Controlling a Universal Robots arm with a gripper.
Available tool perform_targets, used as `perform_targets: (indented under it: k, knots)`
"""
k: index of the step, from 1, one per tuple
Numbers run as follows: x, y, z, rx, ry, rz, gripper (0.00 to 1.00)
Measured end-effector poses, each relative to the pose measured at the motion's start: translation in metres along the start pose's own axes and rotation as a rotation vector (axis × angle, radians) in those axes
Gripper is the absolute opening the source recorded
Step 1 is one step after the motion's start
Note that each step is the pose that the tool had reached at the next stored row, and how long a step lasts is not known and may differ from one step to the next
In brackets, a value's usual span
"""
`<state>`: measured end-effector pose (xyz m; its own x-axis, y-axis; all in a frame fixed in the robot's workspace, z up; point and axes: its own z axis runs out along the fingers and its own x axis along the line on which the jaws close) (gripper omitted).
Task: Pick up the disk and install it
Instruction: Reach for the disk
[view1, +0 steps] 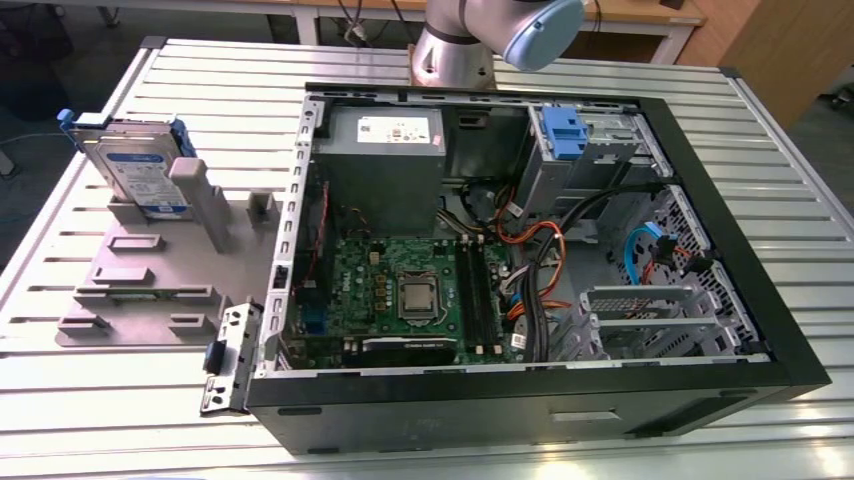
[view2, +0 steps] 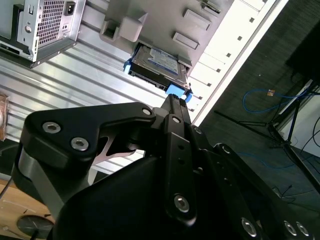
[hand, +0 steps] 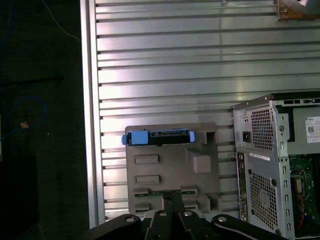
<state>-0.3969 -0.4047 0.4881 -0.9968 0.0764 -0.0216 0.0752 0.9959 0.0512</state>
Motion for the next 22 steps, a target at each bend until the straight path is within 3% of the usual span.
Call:
perform_targets:
  k: [7, 22]
  knots:
    - [0.0000, 0.0000, 0.0009, -0.0001, 0.0000, 0.000, 0.11]
    - [0.0006, -0.0003, 0.0273, -0.0003, 0.0000, 0.000, 0.11]
